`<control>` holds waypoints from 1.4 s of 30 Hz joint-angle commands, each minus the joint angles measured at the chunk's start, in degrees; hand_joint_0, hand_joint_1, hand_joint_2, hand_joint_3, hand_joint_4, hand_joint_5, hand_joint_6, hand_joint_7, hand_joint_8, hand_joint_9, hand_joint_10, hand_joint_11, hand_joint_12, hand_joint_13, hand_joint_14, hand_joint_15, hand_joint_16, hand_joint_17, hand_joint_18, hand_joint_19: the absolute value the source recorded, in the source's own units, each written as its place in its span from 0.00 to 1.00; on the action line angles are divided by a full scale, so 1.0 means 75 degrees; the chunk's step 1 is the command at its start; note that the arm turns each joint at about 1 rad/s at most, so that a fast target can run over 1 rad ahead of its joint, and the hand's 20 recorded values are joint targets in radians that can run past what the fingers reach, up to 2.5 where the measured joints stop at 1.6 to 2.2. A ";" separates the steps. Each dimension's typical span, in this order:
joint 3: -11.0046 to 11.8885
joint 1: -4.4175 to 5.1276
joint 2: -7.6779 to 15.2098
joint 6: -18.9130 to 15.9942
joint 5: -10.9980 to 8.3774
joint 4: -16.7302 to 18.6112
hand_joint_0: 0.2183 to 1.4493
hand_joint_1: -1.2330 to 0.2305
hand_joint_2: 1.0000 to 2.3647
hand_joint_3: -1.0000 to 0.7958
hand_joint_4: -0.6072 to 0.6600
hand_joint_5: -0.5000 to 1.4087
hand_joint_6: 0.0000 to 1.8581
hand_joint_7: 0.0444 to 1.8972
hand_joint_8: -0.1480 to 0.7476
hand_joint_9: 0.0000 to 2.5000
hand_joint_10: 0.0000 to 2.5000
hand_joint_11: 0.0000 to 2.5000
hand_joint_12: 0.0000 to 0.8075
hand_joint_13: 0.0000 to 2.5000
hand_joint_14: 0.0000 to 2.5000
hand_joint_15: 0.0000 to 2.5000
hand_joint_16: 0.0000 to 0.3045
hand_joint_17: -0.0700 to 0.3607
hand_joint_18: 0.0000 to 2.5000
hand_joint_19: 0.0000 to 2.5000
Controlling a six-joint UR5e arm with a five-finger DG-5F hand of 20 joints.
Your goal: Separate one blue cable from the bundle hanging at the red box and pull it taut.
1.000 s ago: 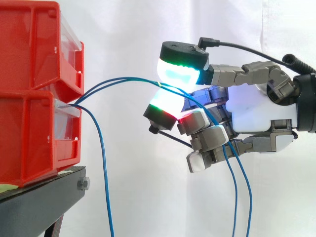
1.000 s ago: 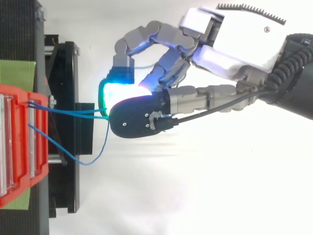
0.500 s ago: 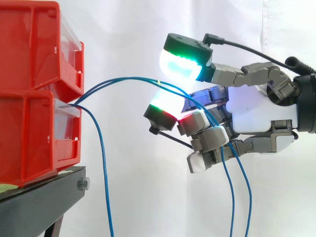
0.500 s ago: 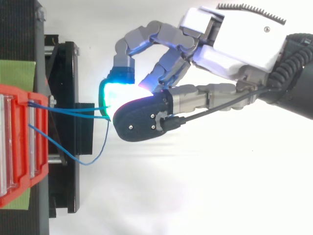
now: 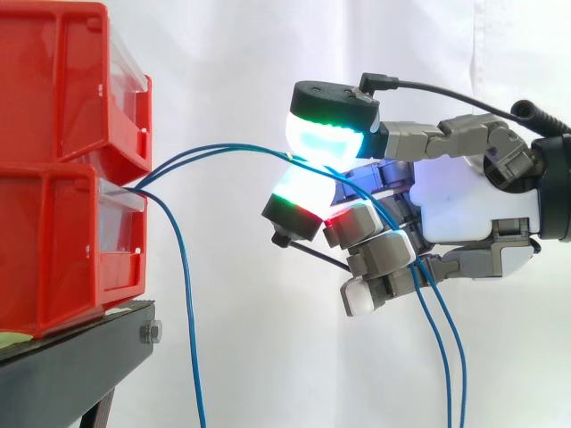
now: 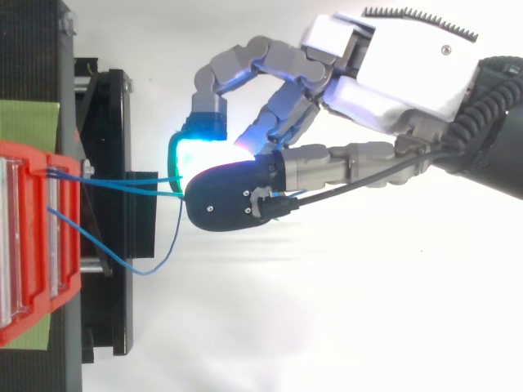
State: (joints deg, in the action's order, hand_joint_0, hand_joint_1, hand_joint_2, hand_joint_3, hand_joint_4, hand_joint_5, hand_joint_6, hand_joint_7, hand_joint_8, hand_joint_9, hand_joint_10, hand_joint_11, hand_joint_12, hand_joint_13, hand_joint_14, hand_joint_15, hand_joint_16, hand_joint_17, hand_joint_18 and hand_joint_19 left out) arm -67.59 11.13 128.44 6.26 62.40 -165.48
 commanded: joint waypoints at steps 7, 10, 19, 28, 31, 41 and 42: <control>0.0000 0.0004 -0.0004 -0.0144 0.0000 -0.0132 0.35 0.33 0.02 0.52 0.45 0.18 0.52 0.61 0.55 0.43 0.01 0.45 0.45 0.42 0.01 0.40 0.16 0.42 0.33 0.27; 0.0000 0.0004 -0.0004 -0.0226 0.0000 -0.0132 0.35 0.33 0.02 0.53 0.44 0.18 0.52 0.61 0.54 0.34 0.01 0.23 0.45 0.37 0.01 0.22 0.16 0.41 0.32 0.23; 0.0000 0.0004 -0.0004 -0.0390 0.0000 -0.0202 0.35 0.32 0.01 0.53 0.44 0.18 0.52 0.61 0.51 0.28 0.00 0.06 0.41 0.31 0.00 0.11 0.15 0.40 0.30 0.20; 0.0000 0.0028 -0.0004 -0.0390 0.0000 -0.0202 0.35 0.32 0.01 0.54 0.44 0.19 0.52 0.62 0.52 0.30 0.00 0.06 0.42 0.32 0.00 0.13 0.16 0.41 0.30 0.21; -0.0023 0.0028 0.0008 -0.0390 0.0000 -0.0202 0.35 0.32 0.01 0.54 0.45 0.19 0.52 0.62 0.54 0.31 0.00 0.08 0.43 0.33 0.01 0.14 0.16 0.42 0.31 0.22; -0.0398 0.0028 -0.0004 -0.0390 0.0035 0.0243 0.35 0.34 0.01 0.52 0.45 0.19 0.52 0.61 0.55 0.31 0.00 0.08 0.43 0.33 0.01 0.15 0.17 0.43 0.32 0.22; -0.0398 0.0028 -0.0004 -0.0378 0.0035 0.0243 0.35 0.34 0.01 0.52 0.45 0.19 0.52 0.61 0.55 0.31 0.00 0.08 0.43 0.33 0.01 0.15 0.17 0.43 0.32 0.22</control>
State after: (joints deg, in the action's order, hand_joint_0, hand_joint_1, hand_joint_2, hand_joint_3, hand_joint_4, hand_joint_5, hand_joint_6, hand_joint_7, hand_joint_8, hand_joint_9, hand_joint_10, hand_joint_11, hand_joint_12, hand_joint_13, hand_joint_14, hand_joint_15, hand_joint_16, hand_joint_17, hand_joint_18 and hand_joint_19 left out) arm -70.45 11.34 128.41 3.34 62.66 -163.96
